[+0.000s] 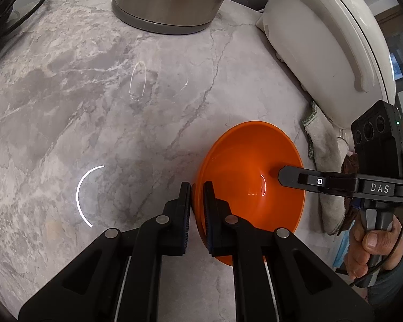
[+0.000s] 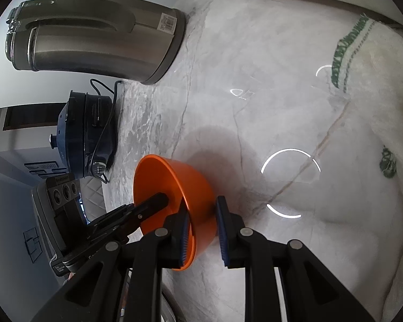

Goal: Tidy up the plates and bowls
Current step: 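Lift the orange bowl with both grippers and carry it over the nested bowls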

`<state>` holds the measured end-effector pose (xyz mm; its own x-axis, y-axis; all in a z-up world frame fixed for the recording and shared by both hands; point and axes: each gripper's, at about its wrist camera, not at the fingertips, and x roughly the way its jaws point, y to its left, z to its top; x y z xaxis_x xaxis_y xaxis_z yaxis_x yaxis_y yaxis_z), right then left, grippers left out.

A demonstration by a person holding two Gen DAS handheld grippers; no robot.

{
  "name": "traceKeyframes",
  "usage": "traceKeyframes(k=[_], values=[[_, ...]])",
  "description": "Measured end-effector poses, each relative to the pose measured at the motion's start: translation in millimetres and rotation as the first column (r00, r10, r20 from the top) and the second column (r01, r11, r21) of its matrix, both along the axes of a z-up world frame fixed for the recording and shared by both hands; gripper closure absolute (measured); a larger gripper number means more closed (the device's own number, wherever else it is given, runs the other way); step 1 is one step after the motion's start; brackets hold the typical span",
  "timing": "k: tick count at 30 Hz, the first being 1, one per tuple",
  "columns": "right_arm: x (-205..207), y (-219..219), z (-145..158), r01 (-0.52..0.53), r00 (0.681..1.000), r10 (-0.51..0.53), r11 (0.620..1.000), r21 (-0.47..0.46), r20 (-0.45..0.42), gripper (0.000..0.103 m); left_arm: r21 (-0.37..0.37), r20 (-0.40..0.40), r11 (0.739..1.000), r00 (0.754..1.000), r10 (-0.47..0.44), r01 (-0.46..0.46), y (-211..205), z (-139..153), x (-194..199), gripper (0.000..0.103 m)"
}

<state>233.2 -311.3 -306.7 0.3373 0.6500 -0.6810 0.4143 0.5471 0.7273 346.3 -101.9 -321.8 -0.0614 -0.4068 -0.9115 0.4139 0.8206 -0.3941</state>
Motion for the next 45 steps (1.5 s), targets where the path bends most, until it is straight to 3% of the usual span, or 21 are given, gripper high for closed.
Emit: traceKeyframes(k=[11, 26, 36, 45], values=[[-17.3, 2.2, 45.1, -0.006, 0.999, 0.007, 1.000, -0.022, 0.047, 0.082, -0.031, 0.039, 1.000, 0.999, 0.003, -0.002, 8.7, 58.1, -26.1, 0.095], [-91.8, 34.9, 112.7, -0.048, 0.989, 0.049, 0.999, -0.015, 0.141, 0.081, -0.075, 0.109, 0.997, 0.994, 0.013, -0.005, 52.7, 143.6, -123.8, 0.094], [-143.5, 58.0, 131.0, -0.091, 0.985, 0.090, 0.996, -0.004, 0.148, 0.080, -0.086, 0.106, 0.996, 0.994, 0.041, -0.032, 79.4, 160.7, -202.7, 0.093], [-185.2, 84.7, 126.3, -0.154, 0.981, 0.155, 0.988, -0.013, 0.114, 0.079, -0.066, 0.053, 0.996, 0.997, 0.064, -0.061, 105.8, 140.0, -270.1, 0.093]])
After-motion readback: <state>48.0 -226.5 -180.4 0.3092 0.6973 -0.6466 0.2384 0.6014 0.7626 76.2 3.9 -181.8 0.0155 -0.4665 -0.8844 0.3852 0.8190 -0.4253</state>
